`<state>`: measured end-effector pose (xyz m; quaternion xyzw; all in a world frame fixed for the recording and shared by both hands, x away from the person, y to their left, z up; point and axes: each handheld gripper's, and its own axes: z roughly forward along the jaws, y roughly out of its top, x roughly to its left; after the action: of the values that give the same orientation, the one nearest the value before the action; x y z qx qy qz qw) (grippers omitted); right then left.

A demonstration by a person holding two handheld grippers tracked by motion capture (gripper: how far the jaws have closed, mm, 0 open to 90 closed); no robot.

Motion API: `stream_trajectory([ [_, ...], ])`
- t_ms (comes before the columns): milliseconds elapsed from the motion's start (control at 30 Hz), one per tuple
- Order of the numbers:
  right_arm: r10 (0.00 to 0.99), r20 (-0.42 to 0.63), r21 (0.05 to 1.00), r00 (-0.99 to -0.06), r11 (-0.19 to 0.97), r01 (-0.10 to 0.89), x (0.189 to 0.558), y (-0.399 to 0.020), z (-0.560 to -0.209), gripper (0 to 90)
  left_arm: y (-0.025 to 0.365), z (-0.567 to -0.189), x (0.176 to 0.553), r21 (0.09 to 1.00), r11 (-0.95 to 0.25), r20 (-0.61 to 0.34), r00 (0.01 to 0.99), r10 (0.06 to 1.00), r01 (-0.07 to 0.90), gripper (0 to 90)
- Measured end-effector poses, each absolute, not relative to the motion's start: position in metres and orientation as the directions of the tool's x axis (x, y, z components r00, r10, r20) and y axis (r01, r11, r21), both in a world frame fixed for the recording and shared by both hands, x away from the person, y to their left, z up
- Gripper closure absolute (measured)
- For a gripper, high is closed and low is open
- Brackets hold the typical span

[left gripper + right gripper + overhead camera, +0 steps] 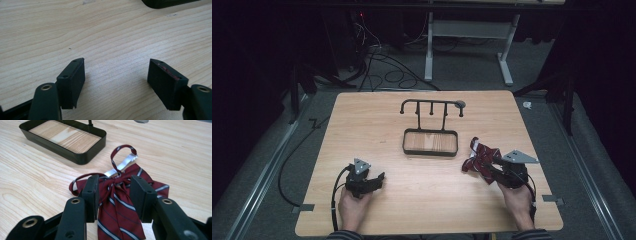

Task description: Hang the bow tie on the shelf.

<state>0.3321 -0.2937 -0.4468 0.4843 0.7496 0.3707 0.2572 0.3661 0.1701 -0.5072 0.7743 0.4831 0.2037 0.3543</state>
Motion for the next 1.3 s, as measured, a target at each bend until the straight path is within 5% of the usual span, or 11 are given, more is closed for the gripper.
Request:
stream_trajectory([
  [1300,0.898,-0.075,0.761,-0.433,0.332,0.557,0.394,-0.256,-0.44,62.1,0.171,-0.507,0.366,0.748,-0.273,-0.04,0.451,0.892,0.606,30.7],
])
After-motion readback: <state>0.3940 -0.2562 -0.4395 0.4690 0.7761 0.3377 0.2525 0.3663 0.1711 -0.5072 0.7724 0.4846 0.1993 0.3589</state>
